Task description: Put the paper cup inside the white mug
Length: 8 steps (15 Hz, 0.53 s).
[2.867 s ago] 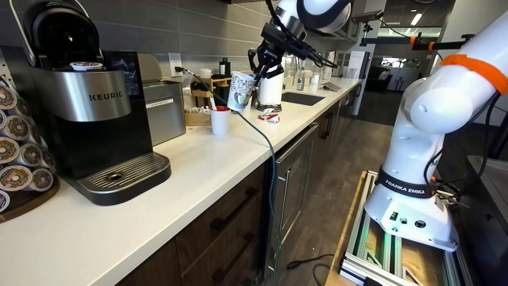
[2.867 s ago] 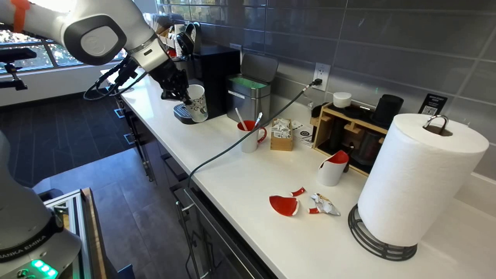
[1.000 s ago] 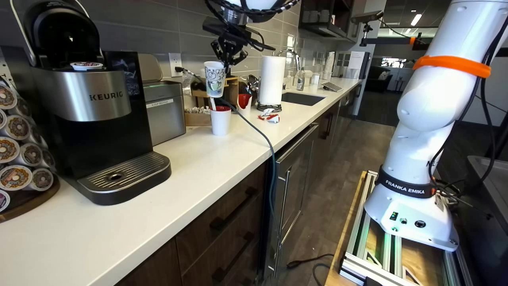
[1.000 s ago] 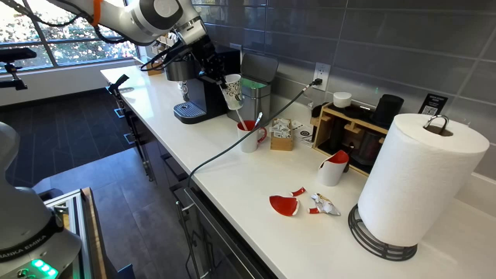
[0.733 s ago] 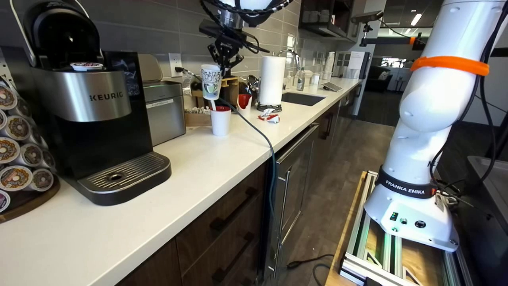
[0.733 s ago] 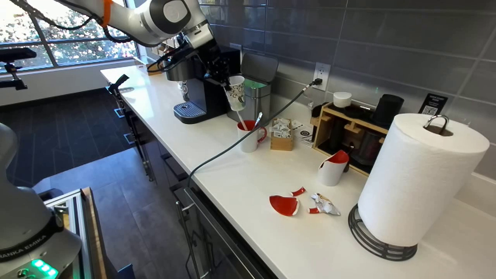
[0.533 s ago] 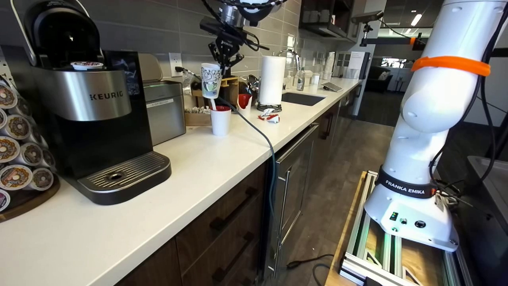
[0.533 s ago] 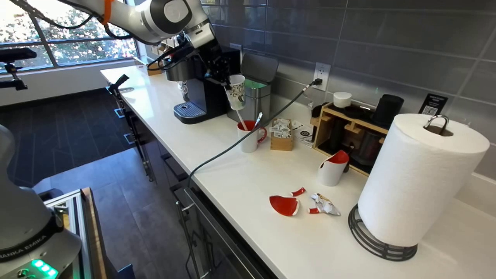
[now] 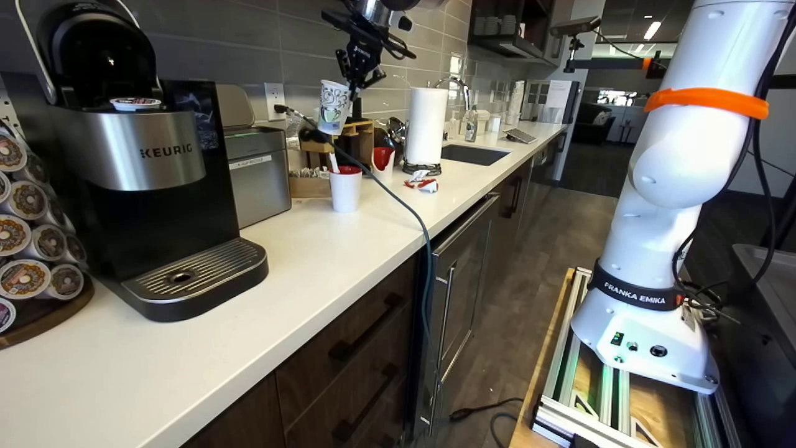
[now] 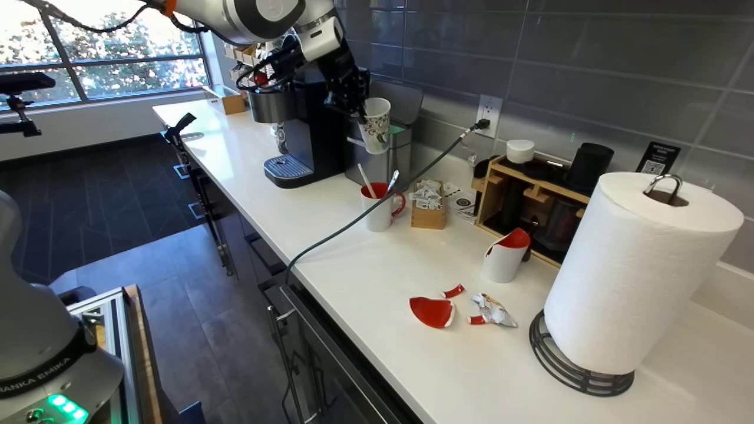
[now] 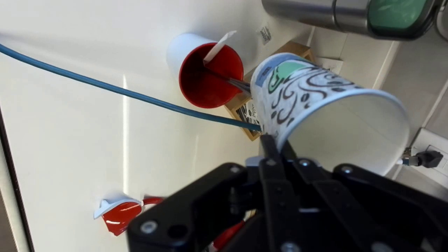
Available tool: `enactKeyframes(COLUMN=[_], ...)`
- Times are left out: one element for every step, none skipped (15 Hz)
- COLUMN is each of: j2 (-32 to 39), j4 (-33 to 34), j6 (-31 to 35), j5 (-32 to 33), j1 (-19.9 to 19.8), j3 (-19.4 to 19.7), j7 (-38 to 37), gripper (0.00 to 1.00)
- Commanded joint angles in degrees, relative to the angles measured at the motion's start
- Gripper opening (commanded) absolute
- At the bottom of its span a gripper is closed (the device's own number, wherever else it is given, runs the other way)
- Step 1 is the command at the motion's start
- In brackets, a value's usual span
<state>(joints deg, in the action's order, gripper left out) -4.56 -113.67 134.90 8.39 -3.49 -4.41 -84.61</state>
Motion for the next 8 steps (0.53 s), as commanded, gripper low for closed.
enactKeyframes(j2=[4.0, 5.3, 6.4, 7.7, 9.0, 10.1, 11.3, 12.5], j4=[3.0, 3.7, 4.4, 5.3, 6.2, 7.0, 7.9, 8.7], j6=[-0.9, -0.5, -1.1, -1.7, -2.5, -3.5, -4.8, -6.4], j5=[4.5, 6.5, 7.6, 9.1, 9.9, 10.4, 11.1, 11.5], j1=[0.6, 0.7, 1.0, 1.3, 1.6, 2.0, 2.5, 3.0], j3=[0.7, 0.8, 1.1, 1.4, 1.7, 2.1, 2.5, 3.0], j7=[-6.4, -9.2, -10.6, -12.6, -13.6, -14.5, -15.3, -15.8], gripper=[0.01, 0.01, 0.01, 0.01, 0.01, 0.01, 0.01, 0.01])
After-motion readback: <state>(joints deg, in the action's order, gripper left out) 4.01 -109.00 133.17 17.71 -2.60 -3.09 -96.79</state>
